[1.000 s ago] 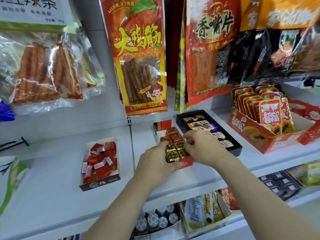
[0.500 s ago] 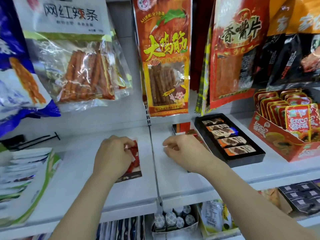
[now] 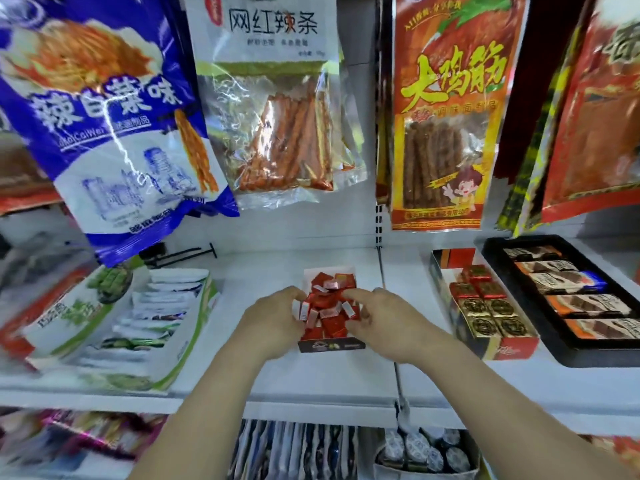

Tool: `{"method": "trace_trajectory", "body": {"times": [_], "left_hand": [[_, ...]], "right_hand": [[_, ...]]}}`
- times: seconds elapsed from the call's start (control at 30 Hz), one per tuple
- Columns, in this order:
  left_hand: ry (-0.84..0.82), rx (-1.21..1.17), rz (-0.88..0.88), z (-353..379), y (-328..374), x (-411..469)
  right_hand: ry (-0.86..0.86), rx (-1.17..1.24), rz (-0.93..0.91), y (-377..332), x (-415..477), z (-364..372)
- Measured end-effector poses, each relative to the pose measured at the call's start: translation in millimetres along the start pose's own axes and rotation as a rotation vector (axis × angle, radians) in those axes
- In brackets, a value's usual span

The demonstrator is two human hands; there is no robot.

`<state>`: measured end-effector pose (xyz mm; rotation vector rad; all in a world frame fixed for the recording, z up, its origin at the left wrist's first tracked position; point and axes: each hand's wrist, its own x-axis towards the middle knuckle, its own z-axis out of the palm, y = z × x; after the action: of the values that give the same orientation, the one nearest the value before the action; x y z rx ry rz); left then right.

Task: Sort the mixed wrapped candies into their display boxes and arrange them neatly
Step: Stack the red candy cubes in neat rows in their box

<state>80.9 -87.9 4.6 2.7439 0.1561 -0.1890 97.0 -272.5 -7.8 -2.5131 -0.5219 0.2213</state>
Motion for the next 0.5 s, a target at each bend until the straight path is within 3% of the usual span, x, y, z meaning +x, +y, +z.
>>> {"method": "trace_trajectory", "body": {"times": [0.27,0.5], "left_hand": [[-0.015,-0.040,0.072,5.7,-3.8,-5.1],[-0.167,0.036,0.052,-3.8,-13.0,-17.2]], "right_hand": [[0.025,0.014,0.073,-1.8,10.4,4.7],[-0.157,0.000,0.032,-7.6,1.8,-5.0]]}}
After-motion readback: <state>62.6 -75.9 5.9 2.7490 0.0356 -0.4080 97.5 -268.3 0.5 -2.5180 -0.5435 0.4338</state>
